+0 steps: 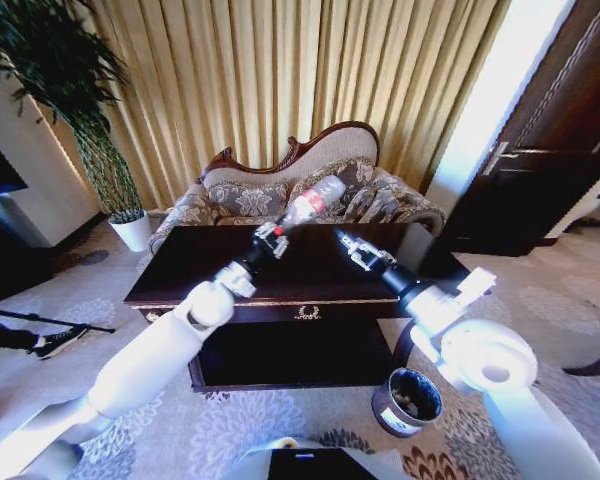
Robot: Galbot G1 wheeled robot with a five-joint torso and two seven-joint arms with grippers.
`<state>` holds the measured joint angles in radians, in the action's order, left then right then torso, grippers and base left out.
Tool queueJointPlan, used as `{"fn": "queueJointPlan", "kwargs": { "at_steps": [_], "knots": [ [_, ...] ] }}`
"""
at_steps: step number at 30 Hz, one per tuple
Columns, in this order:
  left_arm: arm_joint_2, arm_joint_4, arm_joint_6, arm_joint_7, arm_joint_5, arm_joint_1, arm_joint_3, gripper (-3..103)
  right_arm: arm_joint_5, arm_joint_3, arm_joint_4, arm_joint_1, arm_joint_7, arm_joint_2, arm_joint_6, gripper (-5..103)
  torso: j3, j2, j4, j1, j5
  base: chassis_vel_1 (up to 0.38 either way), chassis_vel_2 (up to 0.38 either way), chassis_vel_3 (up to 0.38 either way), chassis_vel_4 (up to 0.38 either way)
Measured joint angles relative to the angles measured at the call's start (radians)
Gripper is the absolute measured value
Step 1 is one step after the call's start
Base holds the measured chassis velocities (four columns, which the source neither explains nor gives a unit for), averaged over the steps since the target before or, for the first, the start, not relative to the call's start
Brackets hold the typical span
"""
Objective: Move to the front of the table and place the trash on the table into the trash bin.
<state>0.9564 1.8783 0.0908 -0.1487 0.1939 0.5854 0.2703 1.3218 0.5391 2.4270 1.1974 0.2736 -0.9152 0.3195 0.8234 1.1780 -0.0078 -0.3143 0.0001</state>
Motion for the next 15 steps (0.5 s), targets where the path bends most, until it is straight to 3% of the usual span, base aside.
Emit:
{"fn": "queueJointPlan", "kwargs": {
  "at_steps": [6, 15],
  "knots": [
    [-0.003, 0.057, -0.041, -0.007, -0.012, -0.007, 0.058, 26, -0.046, -0.011, -0.042, -0.031, -0.01, -0.006, -0.005, 100, 0.0, 0.0, 0.0002, 0.0, 0.0001, 0.0, 0.0, 0.0, 0.0],
    [-0.032, 0.124, -0.047, -0.002, -0.019, 0.062, 0.06, 26, -0.068, 0.002, -0.056, -0.042, -0.011, -0.018, -0.006, 100, 0.0, 0.0, 0.0004, 0.0, -0.0001, 0.0, 0.0, 0.0, 0.0]
  ]
}}
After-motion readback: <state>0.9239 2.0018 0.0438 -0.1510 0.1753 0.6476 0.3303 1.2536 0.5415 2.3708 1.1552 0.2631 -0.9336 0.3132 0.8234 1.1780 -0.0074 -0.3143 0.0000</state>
